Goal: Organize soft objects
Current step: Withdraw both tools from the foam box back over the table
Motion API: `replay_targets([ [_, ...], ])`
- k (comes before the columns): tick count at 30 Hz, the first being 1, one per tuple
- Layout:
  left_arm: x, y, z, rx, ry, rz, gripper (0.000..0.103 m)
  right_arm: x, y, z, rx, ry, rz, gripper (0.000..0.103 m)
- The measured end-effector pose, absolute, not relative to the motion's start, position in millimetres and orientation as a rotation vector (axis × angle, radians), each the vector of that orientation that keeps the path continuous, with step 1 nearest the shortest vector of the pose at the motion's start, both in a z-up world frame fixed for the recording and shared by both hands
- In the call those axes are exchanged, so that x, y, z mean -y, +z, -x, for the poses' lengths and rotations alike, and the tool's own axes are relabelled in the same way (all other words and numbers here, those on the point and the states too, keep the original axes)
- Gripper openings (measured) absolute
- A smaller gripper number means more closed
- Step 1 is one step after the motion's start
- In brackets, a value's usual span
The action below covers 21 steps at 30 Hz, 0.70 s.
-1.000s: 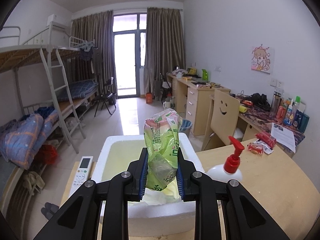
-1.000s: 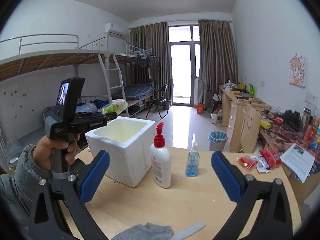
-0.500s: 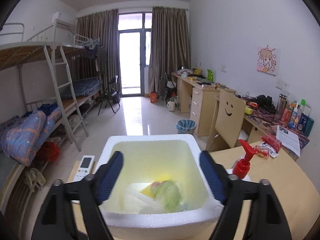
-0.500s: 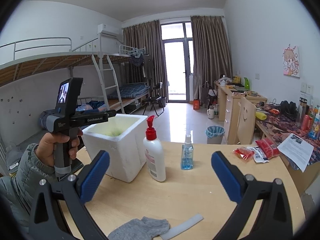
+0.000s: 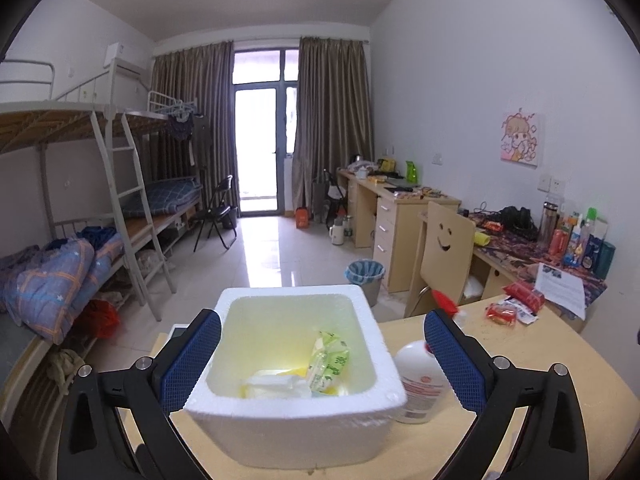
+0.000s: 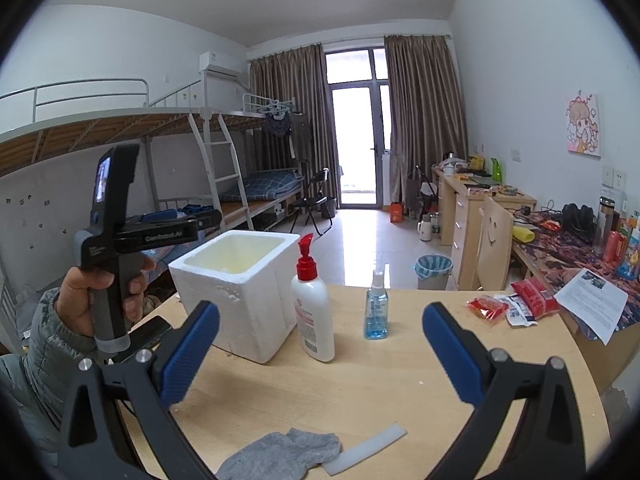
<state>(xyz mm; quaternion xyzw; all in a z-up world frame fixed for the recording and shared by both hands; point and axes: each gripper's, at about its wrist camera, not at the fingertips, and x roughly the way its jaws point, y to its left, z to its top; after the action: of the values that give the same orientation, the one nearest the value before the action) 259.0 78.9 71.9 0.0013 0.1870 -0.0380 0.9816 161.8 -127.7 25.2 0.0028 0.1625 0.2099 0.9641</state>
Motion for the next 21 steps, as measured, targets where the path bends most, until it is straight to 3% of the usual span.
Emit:
replay_targets([
  [21, -78, 99, -156, -0.28, -0.067, -0.019, 0.102, 125, 42, -104, -0.251, 0.49, 0.008, 0.103],
])
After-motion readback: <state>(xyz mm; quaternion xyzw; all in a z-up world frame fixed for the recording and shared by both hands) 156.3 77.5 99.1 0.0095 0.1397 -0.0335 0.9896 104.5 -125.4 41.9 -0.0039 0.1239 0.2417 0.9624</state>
